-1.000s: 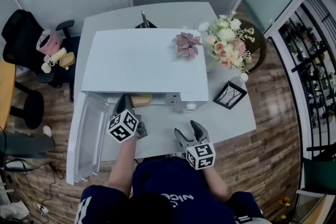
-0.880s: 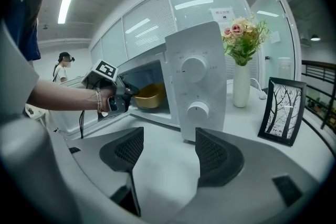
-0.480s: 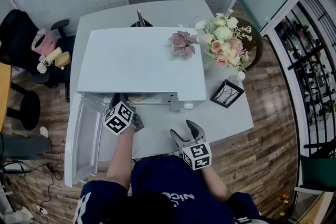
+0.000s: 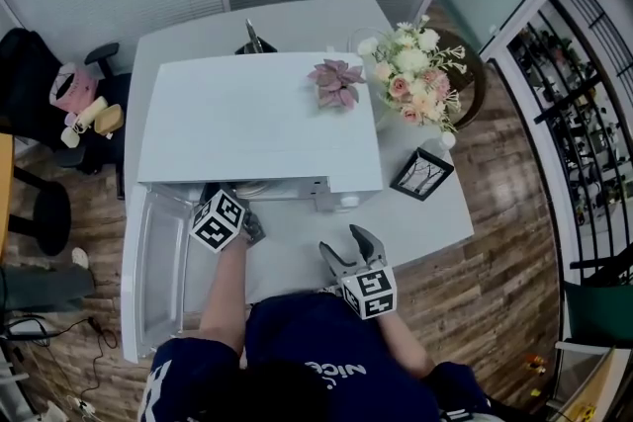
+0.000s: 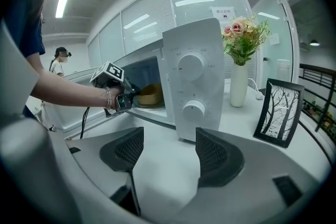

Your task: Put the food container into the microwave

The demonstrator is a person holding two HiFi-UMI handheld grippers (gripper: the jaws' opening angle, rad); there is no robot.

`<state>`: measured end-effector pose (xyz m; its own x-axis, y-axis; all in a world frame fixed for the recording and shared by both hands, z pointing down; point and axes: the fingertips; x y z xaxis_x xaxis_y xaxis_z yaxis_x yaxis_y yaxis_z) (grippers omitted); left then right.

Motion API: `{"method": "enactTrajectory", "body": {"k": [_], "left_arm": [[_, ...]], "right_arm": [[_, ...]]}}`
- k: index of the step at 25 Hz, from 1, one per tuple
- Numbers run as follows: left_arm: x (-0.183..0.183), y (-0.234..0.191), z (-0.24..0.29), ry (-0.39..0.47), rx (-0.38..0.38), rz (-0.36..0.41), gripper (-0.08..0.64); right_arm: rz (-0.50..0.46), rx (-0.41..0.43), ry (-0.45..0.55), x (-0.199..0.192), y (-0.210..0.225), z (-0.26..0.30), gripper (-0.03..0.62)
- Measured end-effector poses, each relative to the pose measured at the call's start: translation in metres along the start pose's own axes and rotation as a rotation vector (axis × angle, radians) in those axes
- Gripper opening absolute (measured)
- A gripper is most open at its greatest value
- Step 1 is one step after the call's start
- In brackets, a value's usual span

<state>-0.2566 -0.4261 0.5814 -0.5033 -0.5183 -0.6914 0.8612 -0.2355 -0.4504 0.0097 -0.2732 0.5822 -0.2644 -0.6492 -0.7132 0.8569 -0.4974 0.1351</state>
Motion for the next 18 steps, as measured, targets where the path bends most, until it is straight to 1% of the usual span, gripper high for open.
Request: {"method": "enactTrajectory", "body": {"k": [5,6,8,10,14,18], "left_arm": [[0.002,0.002,0.002,0.010,0.015,0.056,0.028],[0.001,0.003,0.002,0.009,0.010,0.059,0.049],[0.002,0.007,0.002,0.010,-0.015,0.063,0.187],[0.004,0.012,0.002,0.016,-0.042,0.076,0.271],[0.004,0.021,-0.004,0.023,-0.073,0.131,0.321],[-0.004,0.028,-0.014,0.013,-0.070,0.220,0.341]], "right_arm": [[-0.007,0.004,0.000,0.001,-0.002,0.002,0.316],[-0.008,0.004,0.001,0.001,-0.002,0.002,0.316],[-0.009,0.003,0.004,0.001,-0.002,0.002,0.316],[-0.013,0.001,0.008,0.002,-0.001,0.001,0.316],[-0.017,-0.002,0.017,0.004,0.001,-0.001,0.316],[-0.029,0.001,0.026,0.006,0.000,-0.003,0.318]]}}
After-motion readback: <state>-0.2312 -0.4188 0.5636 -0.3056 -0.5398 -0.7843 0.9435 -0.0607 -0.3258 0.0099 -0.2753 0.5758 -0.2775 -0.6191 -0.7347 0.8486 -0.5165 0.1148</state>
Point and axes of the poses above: the fingertips, and each gripper's own axes: z forward along the fingers, y to its right, x out of its top, and after that the axes turned 13 degrees about -y, right-handed
